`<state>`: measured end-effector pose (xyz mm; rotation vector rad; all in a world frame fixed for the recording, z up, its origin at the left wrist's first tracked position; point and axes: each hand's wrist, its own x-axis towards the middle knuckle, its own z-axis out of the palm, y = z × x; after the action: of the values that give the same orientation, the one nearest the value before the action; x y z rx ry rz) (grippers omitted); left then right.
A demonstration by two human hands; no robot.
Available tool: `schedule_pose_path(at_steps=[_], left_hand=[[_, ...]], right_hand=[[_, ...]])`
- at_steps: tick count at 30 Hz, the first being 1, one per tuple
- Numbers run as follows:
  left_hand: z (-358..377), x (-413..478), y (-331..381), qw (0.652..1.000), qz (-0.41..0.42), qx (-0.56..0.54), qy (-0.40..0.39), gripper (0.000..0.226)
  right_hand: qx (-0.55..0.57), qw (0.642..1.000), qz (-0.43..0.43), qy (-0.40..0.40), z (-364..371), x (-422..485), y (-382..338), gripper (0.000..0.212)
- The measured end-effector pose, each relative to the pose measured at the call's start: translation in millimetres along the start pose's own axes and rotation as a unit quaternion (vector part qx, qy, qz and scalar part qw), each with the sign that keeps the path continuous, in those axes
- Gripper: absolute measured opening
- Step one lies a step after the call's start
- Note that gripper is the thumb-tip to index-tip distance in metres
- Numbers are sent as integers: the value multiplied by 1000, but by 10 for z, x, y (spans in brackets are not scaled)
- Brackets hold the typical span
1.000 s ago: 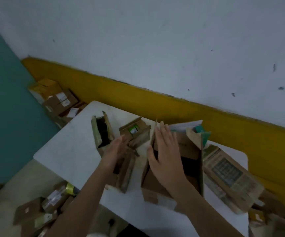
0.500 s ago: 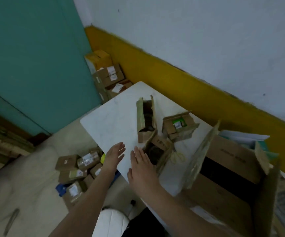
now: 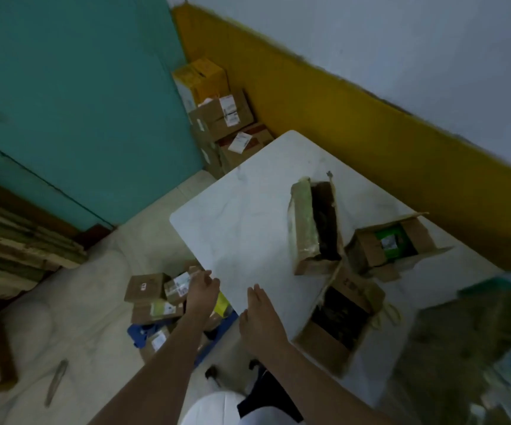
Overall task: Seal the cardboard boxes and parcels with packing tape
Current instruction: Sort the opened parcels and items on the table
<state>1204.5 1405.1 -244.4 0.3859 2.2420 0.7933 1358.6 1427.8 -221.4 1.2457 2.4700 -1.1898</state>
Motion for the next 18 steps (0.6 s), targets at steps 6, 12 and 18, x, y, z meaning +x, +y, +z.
schedule_pose_path(at_steps=[6,12,18], left_hand=[[30,918,-881,991,-75,102,-45,22],[-122,542,-711,994,-88,44,-45,41],[19,648,-1129,993,-84,25,-76,63]], right_hand=[[31,996,30,-83,145,411,-55,57],[29,995,39,-88,351,483,76,58],[41,992,40,-111,409,561,84,59]])
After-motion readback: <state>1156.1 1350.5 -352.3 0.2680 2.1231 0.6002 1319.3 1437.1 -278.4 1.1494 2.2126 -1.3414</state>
